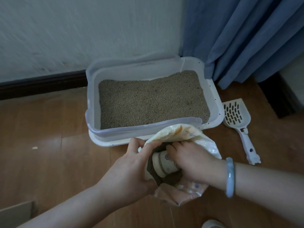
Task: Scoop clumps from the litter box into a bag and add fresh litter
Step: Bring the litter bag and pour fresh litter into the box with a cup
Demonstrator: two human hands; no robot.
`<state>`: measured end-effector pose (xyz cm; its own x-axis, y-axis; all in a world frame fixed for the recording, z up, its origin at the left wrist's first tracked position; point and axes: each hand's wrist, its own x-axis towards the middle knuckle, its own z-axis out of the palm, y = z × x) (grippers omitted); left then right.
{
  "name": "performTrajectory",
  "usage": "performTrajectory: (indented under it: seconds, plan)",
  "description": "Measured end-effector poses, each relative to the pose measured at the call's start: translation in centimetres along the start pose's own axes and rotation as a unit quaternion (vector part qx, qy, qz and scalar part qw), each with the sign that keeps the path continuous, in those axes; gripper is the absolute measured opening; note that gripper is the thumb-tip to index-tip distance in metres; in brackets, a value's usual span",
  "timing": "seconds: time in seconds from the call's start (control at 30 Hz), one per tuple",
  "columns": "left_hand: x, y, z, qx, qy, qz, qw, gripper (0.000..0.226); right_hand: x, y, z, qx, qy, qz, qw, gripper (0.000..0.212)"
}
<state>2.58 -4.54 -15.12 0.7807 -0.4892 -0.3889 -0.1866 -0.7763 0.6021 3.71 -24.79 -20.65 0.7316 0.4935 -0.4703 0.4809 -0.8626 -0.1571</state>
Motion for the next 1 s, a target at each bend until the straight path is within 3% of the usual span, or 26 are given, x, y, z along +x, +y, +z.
performTrajectory:
  seconds: [0.1, 0.27, 0.43, 0.57, 0.73, 1.0]
  plan:
    - [0.2, 0.2, 0.0, 0.019, -0.007, 0.002, 1.0, 0.091, 0.4, 0.8, 1.2, 0.037, 0.02, -0.039, 0.998, 0.05]
    - [-0.1, 0.7, 0.4, 0.044, -0.023, 0.009, 0.999, 0.096, 0.7, -0.9, 4.5, 0.084, 0.013, -0.027, 0.996, 0.072]
    - [0.3, 0.6, 0.5, 0.046, -0.018, 0.006, 0.999, 0.096, 1.3, -1.8, 4.2, 0.037, 0.059, -0.024, 0.997, 0.064]
    - [0.5, 0.5, 0.2, 0.044, -0.022, 0.01, 0.999, 0.095, 1.1, -0.7, 3.3, 0.169, 0.045, -0.038, 0.984, 0.064]
    - [0.4, 0.5, 0.0, 0.057, -0.025, 0.035, 0.997, 0.094, -0.3, 0.9, 1.2, 0.331, 0.035, -0.033, 0.942, 0.071]
    - [0.3, -0.1, -0.6, 0.008, -0.017, 0.063, 0.998, 0.088, -1.5, 1.7, 0.1, 0.388, 0.048, -0.021, 0.92, 0.079]
